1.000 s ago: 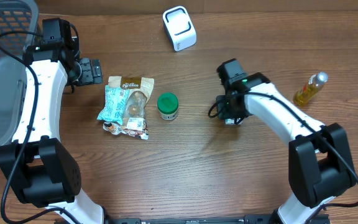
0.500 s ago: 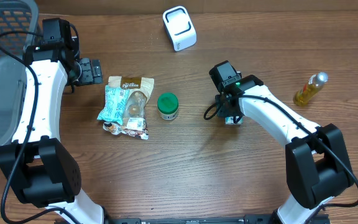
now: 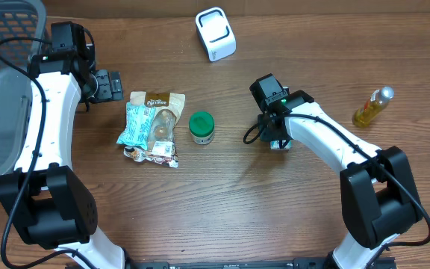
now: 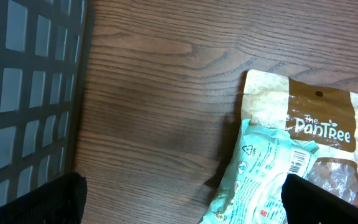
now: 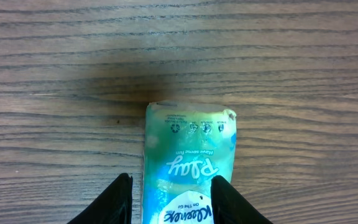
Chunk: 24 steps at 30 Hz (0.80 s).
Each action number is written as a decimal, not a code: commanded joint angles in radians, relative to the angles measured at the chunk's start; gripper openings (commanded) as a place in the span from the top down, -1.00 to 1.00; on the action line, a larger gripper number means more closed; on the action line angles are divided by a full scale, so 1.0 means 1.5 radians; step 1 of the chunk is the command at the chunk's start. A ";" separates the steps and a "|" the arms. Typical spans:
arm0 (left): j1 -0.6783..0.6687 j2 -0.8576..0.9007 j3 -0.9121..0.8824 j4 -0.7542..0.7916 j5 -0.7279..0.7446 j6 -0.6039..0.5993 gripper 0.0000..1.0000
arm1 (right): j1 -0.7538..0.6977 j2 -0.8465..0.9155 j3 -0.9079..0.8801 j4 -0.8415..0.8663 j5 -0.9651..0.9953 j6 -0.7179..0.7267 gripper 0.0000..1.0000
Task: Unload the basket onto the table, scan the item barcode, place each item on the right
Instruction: 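Lift the teal packet with the right gripper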
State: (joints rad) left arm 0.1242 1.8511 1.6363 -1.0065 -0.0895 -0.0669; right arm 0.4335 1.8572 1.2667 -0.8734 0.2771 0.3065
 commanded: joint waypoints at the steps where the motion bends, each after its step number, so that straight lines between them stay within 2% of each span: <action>1: -0.005 -0.013 0.012 0.001 0.003 0.012 -0.99 | 0.004 0.004 -0.003 0.003 0.009 0.008 0.25; 24: -0.005 -0.013 0.012 0.000 0.003 0.012 -0.99 | 0.029 0.004 -0.003 0.012 0.029 0.031 0.28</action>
State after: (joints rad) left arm 0.1242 1.8511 1.6363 -1.0061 -0.0898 -0.0669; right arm 0.4767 1.8572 1.2667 -0.8570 0.3004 0.3370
